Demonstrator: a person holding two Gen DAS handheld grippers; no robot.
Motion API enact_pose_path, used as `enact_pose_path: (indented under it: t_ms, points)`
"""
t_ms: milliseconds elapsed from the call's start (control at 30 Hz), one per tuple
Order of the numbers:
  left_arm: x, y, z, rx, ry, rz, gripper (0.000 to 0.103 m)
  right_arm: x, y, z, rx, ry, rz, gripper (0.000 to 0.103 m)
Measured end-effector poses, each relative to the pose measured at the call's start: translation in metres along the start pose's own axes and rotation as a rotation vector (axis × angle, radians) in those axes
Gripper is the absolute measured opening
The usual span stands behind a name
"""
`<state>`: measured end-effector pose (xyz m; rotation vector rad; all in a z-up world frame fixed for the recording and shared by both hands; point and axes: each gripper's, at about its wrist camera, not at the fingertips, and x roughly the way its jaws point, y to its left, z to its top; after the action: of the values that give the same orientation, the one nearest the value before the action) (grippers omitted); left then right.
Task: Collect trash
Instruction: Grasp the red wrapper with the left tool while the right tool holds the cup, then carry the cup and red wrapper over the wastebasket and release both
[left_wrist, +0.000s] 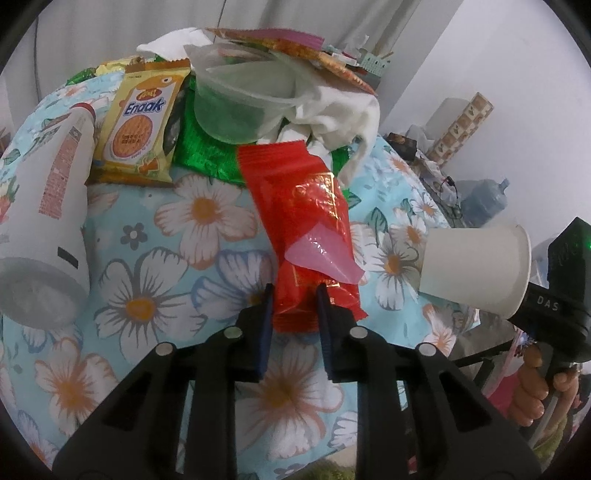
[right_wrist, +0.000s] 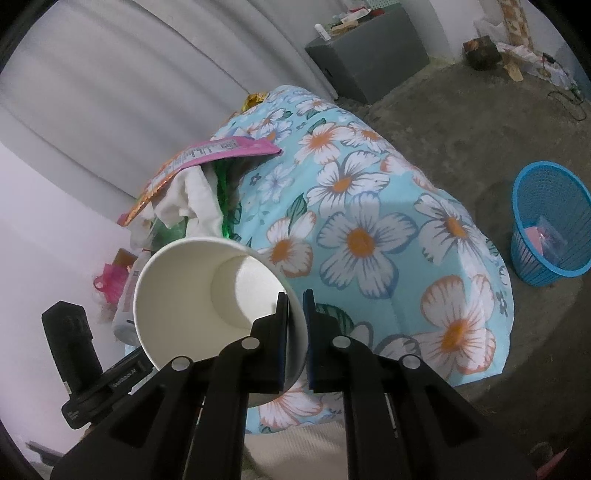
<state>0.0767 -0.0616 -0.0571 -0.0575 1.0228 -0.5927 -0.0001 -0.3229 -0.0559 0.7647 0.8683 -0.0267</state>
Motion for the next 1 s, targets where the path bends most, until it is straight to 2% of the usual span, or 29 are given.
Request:
enact_pose_path:
  t_ms: [67, 100, 367, 633, 833, 1000]
  points:
    - [-0.004, -0.002, -0.001, 0.003, -0.012, -0.003, 0.017, -0.001, 0.001, 0.0, -0.005, -0.006, 0.001, 0.006]
    - [-0.006, -0.002, -0.001, 0.006, -0.018, -0.005, 0.012, -0.002, 0.003, 0.0, -0.012, -0.011, 0.0, 0.005]
    - [-0.03, -0.01, -0.005, 0.039, -0.063, -0.037, 0.003, -0.016, 0.013, 0.0, -0.043, -0.058, -0.001, 0.004]
    - [-0.054, -0.03, -0.008, 0.106, -0.111, -0.075, 0.002, -0.036, 0.014, 0.004, -0.054, -0.121, -0.007, 0.004]
    - [-0.065, -0.066, 0.003, 0.206, -0.143, -0.123, 0.002, -0.07, -0.004, 0.014, -0.026, -0.22, -0.043, 0.004]
    - [-0.052, -0.105, 0.025, 0.267, -0.12, -0.196, 0.002, -0.099, -0.036, 0.024, 0.05, -0.303, -0.097, 0.003]
